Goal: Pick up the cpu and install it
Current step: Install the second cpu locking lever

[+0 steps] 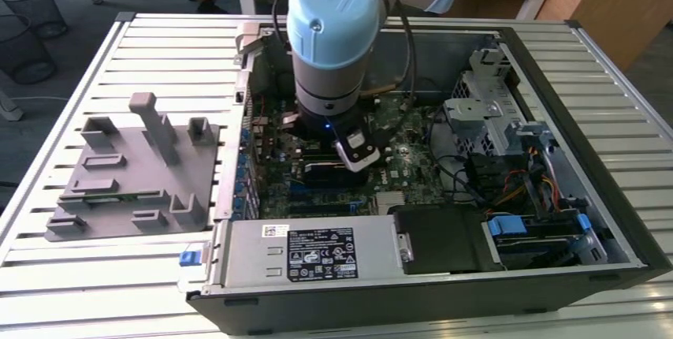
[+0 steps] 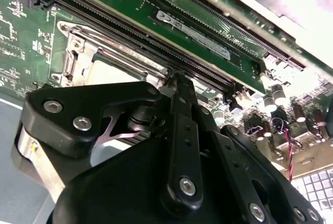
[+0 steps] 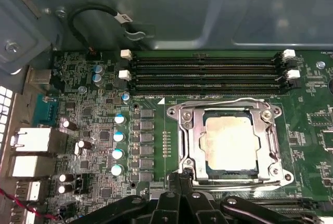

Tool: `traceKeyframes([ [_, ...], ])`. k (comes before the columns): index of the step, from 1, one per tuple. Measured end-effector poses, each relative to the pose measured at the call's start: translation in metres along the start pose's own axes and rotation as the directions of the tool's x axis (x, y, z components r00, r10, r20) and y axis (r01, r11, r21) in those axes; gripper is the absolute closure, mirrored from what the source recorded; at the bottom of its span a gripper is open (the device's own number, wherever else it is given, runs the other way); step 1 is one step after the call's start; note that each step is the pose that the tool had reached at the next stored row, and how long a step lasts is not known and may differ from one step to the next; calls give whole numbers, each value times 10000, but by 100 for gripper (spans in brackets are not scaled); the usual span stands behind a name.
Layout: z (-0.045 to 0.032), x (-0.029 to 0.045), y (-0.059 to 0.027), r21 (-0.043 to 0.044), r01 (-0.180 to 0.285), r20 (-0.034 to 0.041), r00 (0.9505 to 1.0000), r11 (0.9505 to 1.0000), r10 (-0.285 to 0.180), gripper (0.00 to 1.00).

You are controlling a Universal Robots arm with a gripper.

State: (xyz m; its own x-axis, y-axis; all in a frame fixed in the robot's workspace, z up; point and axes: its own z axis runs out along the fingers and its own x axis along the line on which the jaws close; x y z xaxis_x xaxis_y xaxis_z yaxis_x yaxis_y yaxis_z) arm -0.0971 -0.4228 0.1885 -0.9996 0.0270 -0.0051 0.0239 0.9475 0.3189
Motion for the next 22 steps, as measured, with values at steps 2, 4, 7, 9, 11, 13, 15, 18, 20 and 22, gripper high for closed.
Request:
traceKeyframes([
  [2, 6, 10, -2, -29, 1, 1, 10000, 10000, -1, 89],
  [4, 6, 22, -2, -38, 1, 1, 10000, 10000, -1, 89],
  [7, 9, 25, 4, -41, 1, 2, 10000, 10000, -1, 89],
  [9, 12, 26, 14, -29, 1, 2, 10000, 10000, -1, 89],
  [11, 14, 25, 20, -1, 2, 1, 10000, 10000, -2, 89],
  [13, 7, 25, 24, 4, 2, 0, 10000, 10000, -2, 89],
  [15, -10, 26, 32, -8, 3, 6, 10000, 10000, -3, 89],
  [18, -51, 28, 45, -1, 2, 3, 10000, 10000, -2, 89],
  [20, -68, 28, 51, 1, 2, 2, 10000, 10000, -2, 89],
  [22, -68, 28, 52, -2, 2, 4, 10000, 10000, -2, 89],
])
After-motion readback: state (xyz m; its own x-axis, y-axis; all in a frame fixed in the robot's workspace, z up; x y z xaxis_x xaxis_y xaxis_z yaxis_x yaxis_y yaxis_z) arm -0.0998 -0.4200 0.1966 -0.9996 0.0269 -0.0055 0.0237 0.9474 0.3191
